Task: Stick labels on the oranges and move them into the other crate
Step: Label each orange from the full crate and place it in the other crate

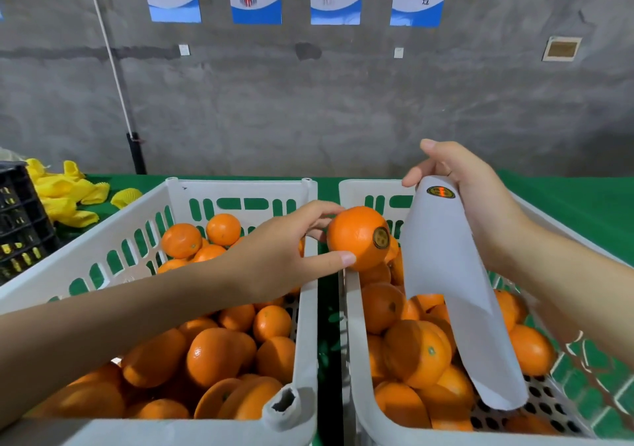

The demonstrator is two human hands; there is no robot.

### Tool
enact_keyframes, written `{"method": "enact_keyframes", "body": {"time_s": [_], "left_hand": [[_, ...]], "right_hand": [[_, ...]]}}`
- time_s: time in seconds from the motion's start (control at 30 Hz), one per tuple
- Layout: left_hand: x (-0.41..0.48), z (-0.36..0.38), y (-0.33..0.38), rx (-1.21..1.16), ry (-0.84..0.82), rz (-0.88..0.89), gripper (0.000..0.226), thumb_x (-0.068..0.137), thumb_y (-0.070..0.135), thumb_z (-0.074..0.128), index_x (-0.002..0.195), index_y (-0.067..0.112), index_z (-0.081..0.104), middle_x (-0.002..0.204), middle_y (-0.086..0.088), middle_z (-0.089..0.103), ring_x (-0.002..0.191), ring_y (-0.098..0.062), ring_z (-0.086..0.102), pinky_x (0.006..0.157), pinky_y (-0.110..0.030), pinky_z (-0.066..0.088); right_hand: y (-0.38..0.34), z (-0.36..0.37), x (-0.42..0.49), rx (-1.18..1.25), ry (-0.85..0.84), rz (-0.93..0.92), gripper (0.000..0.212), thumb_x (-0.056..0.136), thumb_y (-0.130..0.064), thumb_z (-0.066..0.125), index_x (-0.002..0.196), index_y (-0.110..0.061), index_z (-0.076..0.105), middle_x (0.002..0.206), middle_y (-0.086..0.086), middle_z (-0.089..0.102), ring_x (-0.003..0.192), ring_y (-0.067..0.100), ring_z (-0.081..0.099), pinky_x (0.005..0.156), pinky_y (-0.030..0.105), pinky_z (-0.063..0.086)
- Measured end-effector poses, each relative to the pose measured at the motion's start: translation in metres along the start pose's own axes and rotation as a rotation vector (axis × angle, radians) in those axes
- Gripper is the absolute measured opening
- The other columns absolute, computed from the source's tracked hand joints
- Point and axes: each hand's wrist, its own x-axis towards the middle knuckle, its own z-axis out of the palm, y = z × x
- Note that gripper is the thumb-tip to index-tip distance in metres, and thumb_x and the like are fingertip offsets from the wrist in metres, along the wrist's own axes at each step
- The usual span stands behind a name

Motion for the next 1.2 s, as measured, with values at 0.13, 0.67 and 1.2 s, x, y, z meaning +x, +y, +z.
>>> {"method": "enact_keyframes", "body": {"time_s": [0.13, 0.67, 1.2], "left_hand": [[-0.001, 0.003, 0.005, 0.081, 0.033, 0.083, 0.057, 0.09, 0.05, 0.061, 0.138, 0.052, 0.031, 0.116, 0.047, 0.042, 0.115, 0.017, 0.047, 0.091, 0.002, 0.036], [-0.007, -0.001, 0.039, -0.556, -0.132, -0.052, 0.043, 0.093, 0.046, 0.053, 0.106, 0.011, 0.075, 0.106, -0.005, 0.076, 0.103, -0.019, 0.071, 0.097, -0.03, 0.053], [0.009, -0.003, 0.024, -0.749, 0.308, -0.302, 0.013, 0.09, 0.01, 0.07, 0.086, 0.01, 0.059, 0.088, -0.02, 0.074, 0.074, -0.023, 0.069, 0.07, -0.033, 0.056]], "right_hand": [[0.005, 0.0, 0.003, -0.098, 0.014, -0.062, 0.031, 0.086, -0.044, 0.065, 0.065, -0.022, 0.071, 0.043, 0.001, 0.047, 0.036, 0.015, 0.047, 0.04, 0.016, 0.038], [0.012, 0.013, -0.001, -0.307, -0.219, -0.268, 0.036, 0.073, -0.044, 0.07, 0.092, -0.014, 0.076, 0.092, -0.005, 0.075, 0.078, 0.012, 0.072, 0.074, 0.03, 0.056], [0.031, 0.005, 0.002, -0.911, 0.148, -0.93, 0.024, 0.089, -0.035, 0.065, 0.106, -0.019, 0.07, 0.108, -0.006, 0.056, 0.106, 0.016, 0.053, 0.091, 0.043, 0.044]]}}
